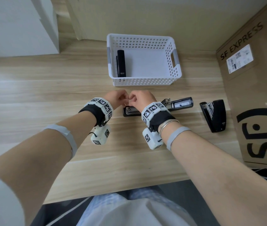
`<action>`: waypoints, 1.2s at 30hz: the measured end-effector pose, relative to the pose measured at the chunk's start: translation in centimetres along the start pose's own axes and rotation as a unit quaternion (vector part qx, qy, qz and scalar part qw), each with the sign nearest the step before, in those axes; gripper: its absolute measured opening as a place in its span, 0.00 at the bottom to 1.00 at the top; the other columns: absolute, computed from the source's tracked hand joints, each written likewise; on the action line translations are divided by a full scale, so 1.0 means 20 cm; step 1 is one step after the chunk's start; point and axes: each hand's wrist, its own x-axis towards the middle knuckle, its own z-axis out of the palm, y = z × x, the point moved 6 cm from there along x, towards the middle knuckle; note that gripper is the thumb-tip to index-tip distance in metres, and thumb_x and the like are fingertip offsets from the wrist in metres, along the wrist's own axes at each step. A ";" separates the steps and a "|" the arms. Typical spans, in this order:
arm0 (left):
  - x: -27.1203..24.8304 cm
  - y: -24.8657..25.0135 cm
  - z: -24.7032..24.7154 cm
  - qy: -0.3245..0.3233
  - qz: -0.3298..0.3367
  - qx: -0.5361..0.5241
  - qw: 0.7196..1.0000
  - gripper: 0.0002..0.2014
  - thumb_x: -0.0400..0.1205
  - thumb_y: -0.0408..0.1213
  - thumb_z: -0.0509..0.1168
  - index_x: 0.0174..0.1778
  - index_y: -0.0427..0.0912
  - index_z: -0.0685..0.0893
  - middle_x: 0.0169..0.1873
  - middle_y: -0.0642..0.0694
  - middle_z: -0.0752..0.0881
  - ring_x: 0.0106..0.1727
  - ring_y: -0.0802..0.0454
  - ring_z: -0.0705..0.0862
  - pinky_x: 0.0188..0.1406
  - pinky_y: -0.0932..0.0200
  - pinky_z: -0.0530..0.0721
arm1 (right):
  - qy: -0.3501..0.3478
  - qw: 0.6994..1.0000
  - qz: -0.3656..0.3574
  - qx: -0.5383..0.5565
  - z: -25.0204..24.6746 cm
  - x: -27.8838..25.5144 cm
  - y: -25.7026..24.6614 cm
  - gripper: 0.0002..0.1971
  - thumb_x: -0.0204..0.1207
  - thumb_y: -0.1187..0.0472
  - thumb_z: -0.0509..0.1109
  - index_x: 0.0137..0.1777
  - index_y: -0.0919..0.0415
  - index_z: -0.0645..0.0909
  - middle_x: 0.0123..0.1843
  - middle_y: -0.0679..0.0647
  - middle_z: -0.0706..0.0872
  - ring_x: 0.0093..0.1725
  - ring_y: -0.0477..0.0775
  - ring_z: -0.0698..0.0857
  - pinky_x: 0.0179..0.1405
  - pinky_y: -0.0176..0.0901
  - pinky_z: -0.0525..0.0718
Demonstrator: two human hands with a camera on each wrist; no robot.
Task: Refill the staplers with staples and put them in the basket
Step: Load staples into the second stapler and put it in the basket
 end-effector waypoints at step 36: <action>-0.04 0.02 0.14 -0.056 -0.028 0.242 0.968 0.24 0.72 0.35 0.73 0.64 0.39 0.78 0.61 0.39 0.78 0.57 0.37 0.82 0.58 0.49 0.81 | -0.058 0.959 0.215 -0.174 -0.51 -0.14 0.44 0.27 0.88 0.53 0.42 0.43 0.68 0.78 0.32 0.57 0.74 0.29 0.52 0.73 0.29 0.40 0.69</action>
